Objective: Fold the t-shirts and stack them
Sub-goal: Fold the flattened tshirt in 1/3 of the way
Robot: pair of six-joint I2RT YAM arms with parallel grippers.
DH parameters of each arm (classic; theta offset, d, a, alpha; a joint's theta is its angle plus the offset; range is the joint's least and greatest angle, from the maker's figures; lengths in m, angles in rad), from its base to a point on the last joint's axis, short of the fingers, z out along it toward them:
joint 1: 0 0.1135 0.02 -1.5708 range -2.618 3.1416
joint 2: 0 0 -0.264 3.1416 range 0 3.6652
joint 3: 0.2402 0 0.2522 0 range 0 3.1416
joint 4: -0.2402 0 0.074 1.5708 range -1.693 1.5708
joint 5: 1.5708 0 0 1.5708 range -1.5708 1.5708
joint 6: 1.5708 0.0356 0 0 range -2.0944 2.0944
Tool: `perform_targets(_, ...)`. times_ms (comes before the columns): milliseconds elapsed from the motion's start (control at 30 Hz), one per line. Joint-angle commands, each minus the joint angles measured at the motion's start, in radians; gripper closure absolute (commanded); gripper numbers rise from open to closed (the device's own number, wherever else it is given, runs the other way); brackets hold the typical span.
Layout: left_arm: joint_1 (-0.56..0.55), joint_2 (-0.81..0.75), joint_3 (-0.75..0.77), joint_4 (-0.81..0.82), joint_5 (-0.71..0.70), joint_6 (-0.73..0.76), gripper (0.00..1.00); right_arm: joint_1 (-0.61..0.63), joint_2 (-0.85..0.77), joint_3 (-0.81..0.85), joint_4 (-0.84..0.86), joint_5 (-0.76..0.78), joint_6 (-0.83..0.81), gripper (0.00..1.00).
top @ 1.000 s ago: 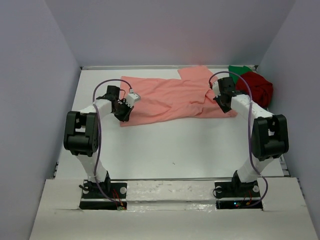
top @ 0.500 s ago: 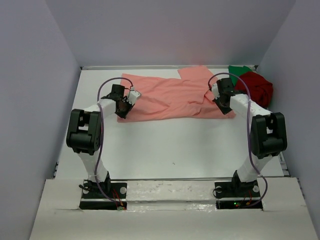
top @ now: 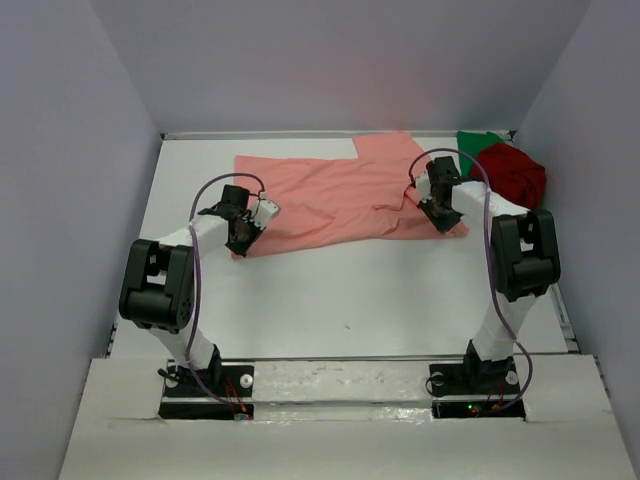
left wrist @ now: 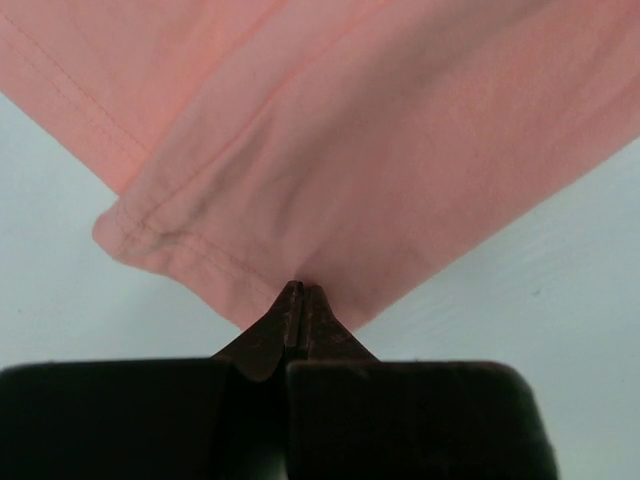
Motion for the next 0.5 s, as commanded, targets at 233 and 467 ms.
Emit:
perform_targets(233,0.002,-0.141,-0.069,-0.068,-0.052,0.010,1.00,-0.012,0.092,0.100,-0.026,0.015,0.013,1.00)
perform_targets(467,0.002,-0.135,-0.074,-0.040,-0.058,0.017,1.00,-0.012,0.119,0.112,-0.034,0.014,0.016,1.00)
